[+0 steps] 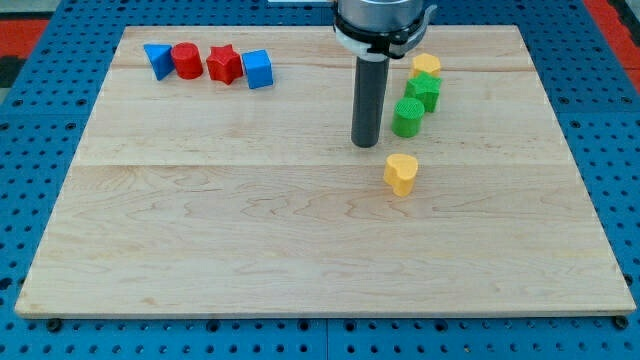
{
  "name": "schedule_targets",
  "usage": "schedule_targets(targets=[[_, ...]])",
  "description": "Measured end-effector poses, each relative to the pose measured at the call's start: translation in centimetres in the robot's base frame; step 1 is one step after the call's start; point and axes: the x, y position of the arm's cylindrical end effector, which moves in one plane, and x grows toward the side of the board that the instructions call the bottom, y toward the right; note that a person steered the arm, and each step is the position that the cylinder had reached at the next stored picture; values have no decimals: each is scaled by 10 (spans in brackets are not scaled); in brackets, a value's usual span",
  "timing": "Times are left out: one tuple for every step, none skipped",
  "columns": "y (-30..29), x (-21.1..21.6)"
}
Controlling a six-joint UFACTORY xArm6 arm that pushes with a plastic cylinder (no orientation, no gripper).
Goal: Push the yellow heart towards the bottom right side of the board
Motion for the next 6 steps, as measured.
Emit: schedule_targets(targets=[[28, 38], [75, 80], [115, 99], [121, 97], [121, 70], [164, 33]])
